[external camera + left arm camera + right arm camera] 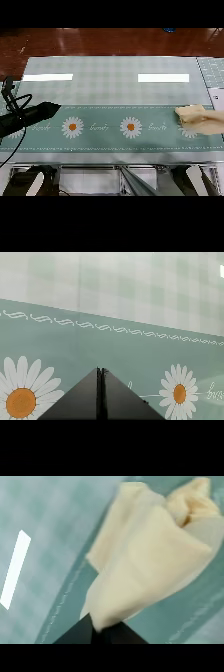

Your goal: Fold the shirts.

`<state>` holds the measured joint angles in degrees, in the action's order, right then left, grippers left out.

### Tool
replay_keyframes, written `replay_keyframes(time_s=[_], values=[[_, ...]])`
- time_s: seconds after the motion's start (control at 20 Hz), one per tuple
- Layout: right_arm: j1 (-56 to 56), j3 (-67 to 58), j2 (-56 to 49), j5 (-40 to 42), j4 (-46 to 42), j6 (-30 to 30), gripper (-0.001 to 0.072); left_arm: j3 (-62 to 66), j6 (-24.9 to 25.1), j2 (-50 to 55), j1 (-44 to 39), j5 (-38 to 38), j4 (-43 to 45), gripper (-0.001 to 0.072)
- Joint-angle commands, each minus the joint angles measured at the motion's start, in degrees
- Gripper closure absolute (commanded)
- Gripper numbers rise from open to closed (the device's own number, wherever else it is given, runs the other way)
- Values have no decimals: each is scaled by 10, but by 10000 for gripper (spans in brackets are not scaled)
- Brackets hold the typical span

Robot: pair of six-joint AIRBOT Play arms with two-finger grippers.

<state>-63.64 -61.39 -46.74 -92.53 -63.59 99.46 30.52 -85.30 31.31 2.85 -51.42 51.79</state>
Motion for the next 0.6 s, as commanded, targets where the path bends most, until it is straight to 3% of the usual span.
replay_keyframes(time_s=[0.0, 0.1, 0.25, 0.3, 0.4, 0.55], values=[[-81, 120, 75, 0, -154, 13, 692, 0, 0, 0, 0, 0, 0, 681], [-80, 160, 92, -4, -246, 23, 691, 0, 0, 0, 0, 0, 0, 681], [-80, 178, 93, -8, -318, 25, 691, 0, 0, 0, 0, 0, 0, 681], [-80, 178, 93, -7, -359, 31, 656, 0, 0, 0, 0, 0, 0, 681], [-80, 178, 88, -7, -415, 46, 294, 0, 0, 0, 0, 0, 0, 682], [-80, 176, 71, 1, -402, 44, 299, 3, 0, 10, 0, 7, -3, 682]])
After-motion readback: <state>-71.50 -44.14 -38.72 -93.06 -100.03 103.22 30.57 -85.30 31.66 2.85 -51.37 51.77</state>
